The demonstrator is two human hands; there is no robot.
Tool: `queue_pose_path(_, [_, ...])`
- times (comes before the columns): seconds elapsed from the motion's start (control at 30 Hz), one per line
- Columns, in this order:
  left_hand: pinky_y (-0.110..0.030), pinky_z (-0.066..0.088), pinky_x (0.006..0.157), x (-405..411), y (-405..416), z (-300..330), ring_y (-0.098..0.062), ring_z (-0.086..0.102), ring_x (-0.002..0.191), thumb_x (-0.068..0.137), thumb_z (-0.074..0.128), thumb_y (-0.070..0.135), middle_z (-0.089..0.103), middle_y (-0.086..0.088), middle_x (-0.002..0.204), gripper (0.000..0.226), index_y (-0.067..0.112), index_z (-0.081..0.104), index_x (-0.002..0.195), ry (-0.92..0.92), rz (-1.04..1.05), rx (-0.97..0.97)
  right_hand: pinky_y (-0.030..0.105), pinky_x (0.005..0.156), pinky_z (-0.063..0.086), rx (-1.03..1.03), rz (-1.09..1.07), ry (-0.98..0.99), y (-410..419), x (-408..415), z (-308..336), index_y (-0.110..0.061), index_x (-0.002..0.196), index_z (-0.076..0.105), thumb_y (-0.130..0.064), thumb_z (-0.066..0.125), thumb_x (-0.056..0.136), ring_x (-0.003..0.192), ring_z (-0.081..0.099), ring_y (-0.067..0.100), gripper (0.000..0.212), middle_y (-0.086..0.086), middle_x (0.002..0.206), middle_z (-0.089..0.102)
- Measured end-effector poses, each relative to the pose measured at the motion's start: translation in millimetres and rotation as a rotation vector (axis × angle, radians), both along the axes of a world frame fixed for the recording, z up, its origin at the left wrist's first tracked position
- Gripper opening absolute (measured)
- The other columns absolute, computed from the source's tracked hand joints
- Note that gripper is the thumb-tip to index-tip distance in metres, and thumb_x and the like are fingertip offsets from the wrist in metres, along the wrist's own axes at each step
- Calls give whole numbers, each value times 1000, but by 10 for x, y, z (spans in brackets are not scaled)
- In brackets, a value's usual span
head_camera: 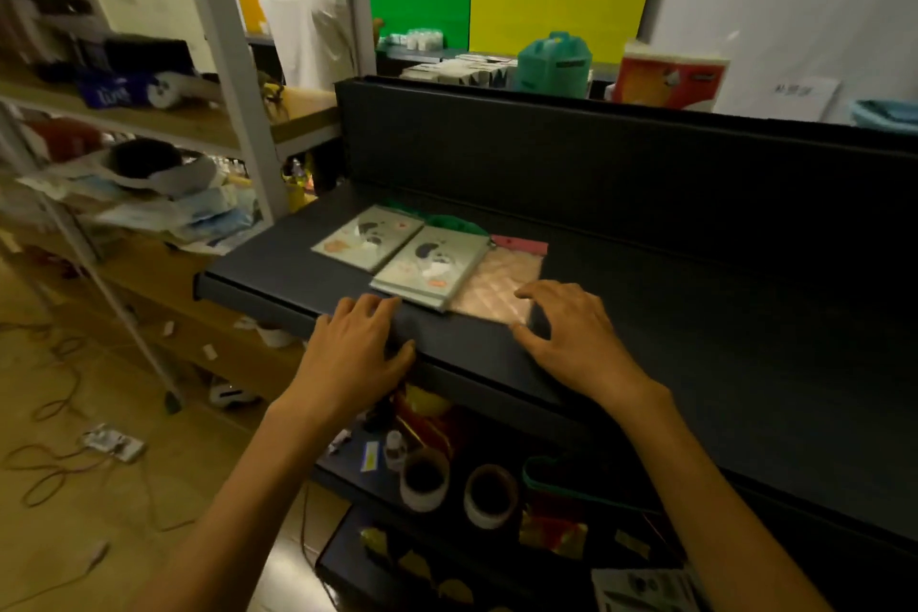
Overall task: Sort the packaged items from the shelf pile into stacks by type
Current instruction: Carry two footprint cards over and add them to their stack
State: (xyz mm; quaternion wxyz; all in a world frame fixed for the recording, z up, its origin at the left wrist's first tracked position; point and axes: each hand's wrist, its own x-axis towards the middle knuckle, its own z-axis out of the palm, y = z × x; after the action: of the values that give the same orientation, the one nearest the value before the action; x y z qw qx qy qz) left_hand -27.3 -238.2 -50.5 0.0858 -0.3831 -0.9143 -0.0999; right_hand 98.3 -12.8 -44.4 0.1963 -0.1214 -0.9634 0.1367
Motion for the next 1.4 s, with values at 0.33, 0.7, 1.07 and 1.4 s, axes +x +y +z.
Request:
queue_pose_path(0.33, [-45,35,96,-1381,101,169,-28,37,126,90,45,54,41,-5,142,63,22,32,143,8,-54,-14,27,101,20,-52,-176,-68,-27,-1024,24,-29,136,43,-48,50,88,128,38,16,53,-3,141,45])
queue_pose_path(0.7, [-51,28,104,-2342,317,26,-32,34,130,66,31,89,36,-9,147,99,24,31,141,-146,-174,-160,31,100,30,-141,-483,-50,-413,-1365,14,-23,141,35,-52,52,88,126,38,21,62,4,141,44])
queue_pose_path(1.07, [-45,31,102,-2659,334,-34,-32,40,125,59,71,67,44,-10,141,108,19,26,144,-363,-383,120,33,87,40,-374,-835,-77,-867,-1513,-25,-20,139,36,-75,64,61,119,45,25,100,6,138,41])
queue_pose_path(1.4, [-37,51,77,-2883,293,70,-22,56,101,70,81,23,51,-9,128,75,23,42,134,-760,-337,450,7,61,46,-690,-761,387,-880,-1387,44,-20,117,44,-28,78,76,83,55,-5,54,-16,98,55])
